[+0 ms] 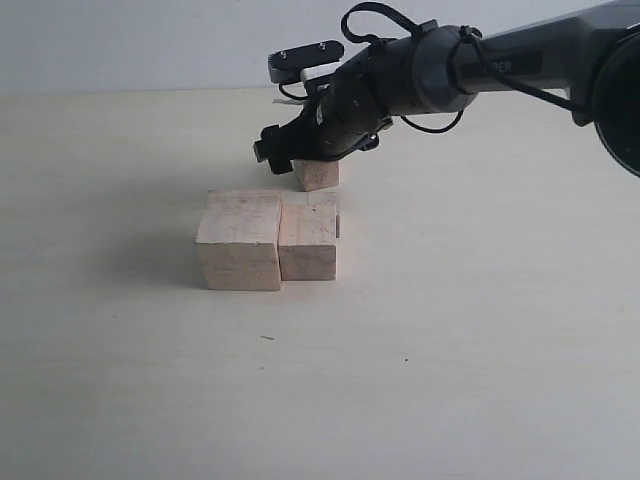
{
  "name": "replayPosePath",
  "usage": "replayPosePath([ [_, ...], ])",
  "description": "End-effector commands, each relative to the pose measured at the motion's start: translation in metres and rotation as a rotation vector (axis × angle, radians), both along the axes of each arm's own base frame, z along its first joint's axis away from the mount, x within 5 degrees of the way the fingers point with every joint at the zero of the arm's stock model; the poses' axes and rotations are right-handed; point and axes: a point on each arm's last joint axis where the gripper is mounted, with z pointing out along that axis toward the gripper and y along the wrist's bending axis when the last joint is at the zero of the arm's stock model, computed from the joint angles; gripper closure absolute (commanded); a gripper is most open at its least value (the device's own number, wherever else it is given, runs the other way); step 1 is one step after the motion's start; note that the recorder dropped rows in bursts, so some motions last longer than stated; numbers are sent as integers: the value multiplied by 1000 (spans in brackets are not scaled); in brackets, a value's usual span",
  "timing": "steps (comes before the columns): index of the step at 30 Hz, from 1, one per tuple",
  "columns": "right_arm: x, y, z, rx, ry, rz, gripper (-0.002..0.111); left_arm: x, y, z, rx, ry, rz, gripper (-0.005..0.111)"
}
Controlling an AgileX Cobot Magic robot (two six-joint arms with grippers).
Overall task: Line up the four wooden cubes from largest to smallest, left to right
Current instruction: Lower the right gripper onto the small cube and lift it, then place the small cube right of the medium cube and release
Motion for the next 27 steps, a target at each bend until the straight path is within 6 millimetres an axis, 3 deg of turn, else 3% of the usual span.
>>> replayPosePath([
  [1, 3, 0, 2, -8, -21, 6, 23, 0, 0, 0, 2, -15, -5, 107],
  [4, 3, 0, -3, -6, -8, -7, 32, 0, 0, 0, 2, -15, -5, 107],
  [8, 2, -1, -14, -39, 24, -13, 52, 0, 0, 0, 2, -15, -5, 107],
  [12, 0, -5, -10, -80, 47, -16, 83, 0, 0, 0, 2, -15, -5, 107],
  [15, -1, -6, 15, -101, -8, 45, 107, 0, 0, 0, 2, -15, -5, 107],
  [21, -8, -19, 92, -181, -171, 147, 108, 0, 0, 0, 2, -15, -5, 107],
  [27, -12, -62, 146, -179, -194, 164, 108, 0, 0, 0, 2, -15, -5, 107],
])
